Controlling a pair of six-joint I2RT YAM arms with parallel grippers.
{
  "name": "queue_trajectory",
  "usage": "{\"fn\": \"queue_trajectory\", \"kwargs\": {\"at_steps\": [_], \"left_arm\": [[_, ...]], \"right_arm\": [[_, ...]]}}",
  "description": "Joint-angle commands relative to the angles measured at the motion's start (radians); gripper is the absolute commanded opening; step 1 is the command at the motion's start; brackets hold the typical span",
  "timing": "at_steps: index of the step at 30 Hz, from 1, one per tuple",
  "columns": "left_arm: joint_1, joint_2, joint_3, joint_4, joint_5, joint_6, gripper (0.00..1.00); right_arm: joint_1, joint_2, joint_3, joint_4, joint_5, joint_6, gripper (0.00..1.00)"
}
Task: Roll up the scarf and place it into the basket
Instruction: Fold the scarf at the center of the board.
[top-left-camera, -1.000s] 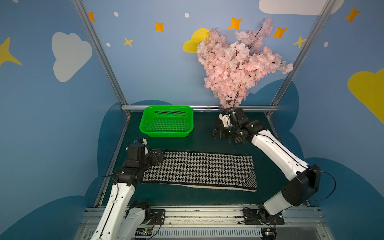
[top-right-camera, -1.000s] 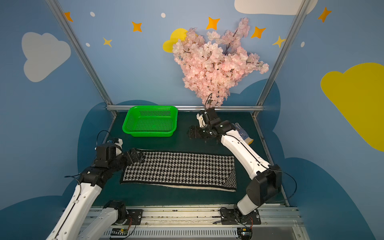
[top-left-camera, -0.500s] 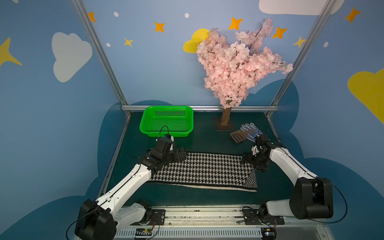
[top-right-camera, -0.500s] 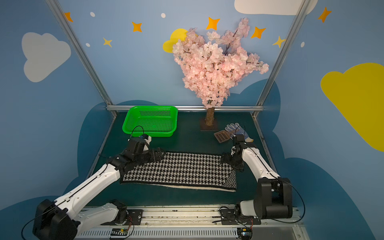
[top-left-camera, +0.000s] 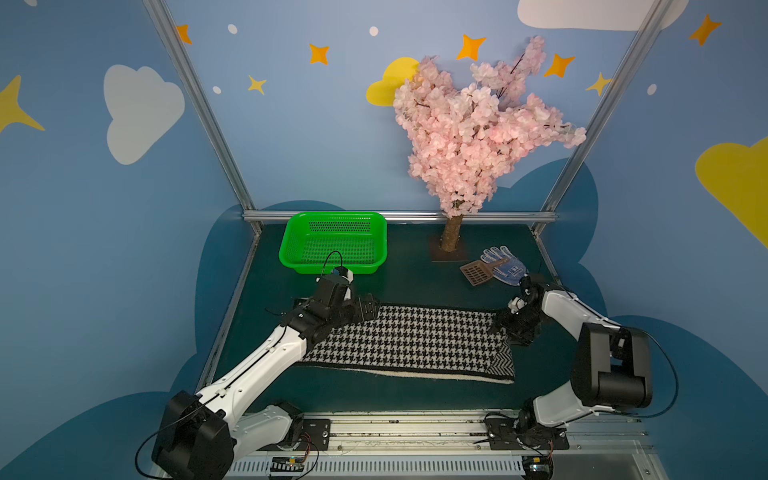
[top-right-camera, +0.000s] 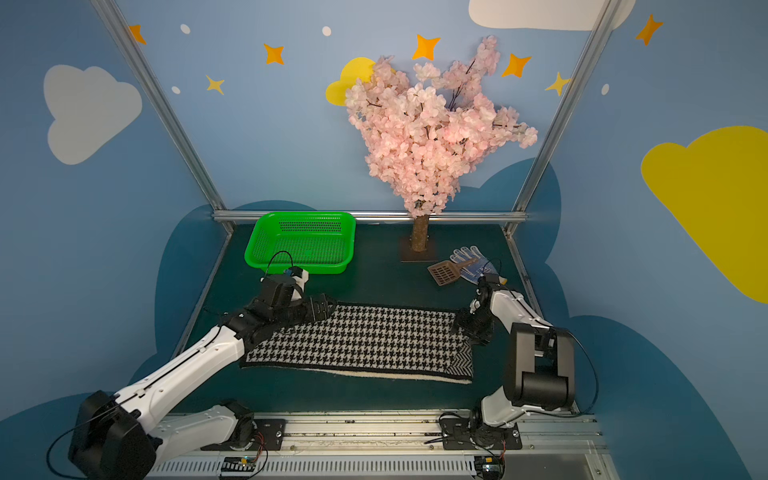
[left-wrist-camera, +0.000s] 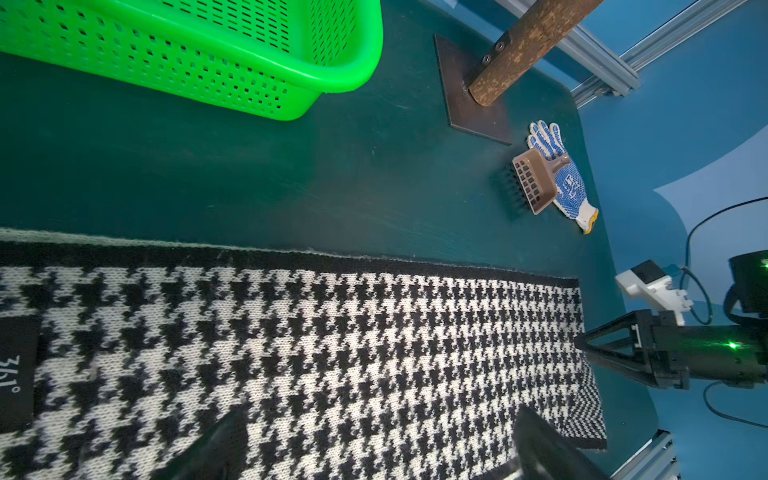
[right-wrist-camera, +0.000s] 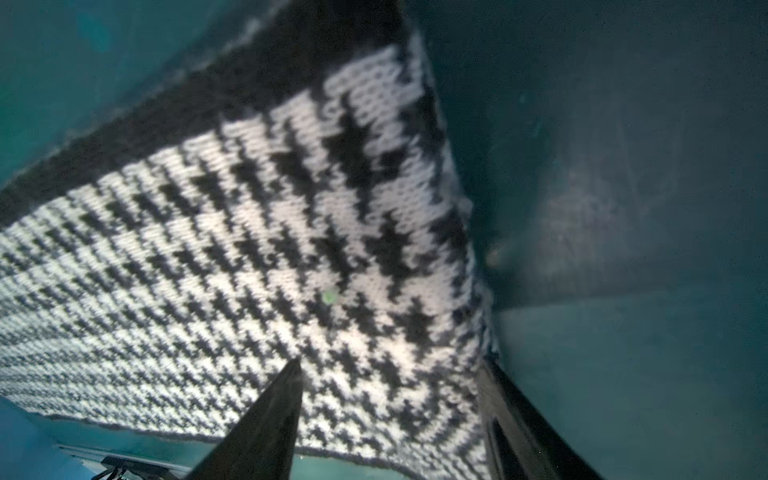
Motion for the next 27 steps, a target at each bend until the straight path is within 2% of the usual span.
{"fn": "queue_trajectory", "kwargs": {"at_steps": [1,9,12,14,16,18,22,27], "left_arm": [[-0.002,-0.026,-0.005,-0.013,-0.008,0.012,1.0],[-0.003,-0.022,0.01,-0.04,-0.01,0.019,1.0],[-0.002,-0.03,0.004,-0.038,-0.017,0.015,1.0],[-0.003,-0.034,0.002,-0.04,-0.022,0.014,1.0],[-0.002,-0.037,0.003,-0.046,-0.025,0.013,1.0],[-0.001,-0.039,0.003,-0.055,-0.031,0.015,1.0],[-0.001,-0.038,0.003,-0.072,-0.043,0.026,1.0],[-0.002,0.007,0.018,-0.086,-0.044,0.04,1.0]], "right_arm": [[-0.019,0.034,0.023,0.009,-0.004,-0.031,0.66],[-0.06,0.088,0.008,0.028,0.008,-0.059,0.67],[-0.051,0.094,0.011,0.032,-0.007,-0.059,0.64],[-0.05,0.102,0.007,0.043,-0.014,-0.06,0.48],[-0.051,0.129,0.009,0.044,-0.026,-0.063,0.21],[-0.054,0.146,0.011,0.043,-0.039,-0.066,0.02],[-0.064,0.114,0.016,0.04,-0.06,-0.061,0.0],[-0.153,-0.01,0.061,0.0,-0.198,-0.057,0.0]]}}
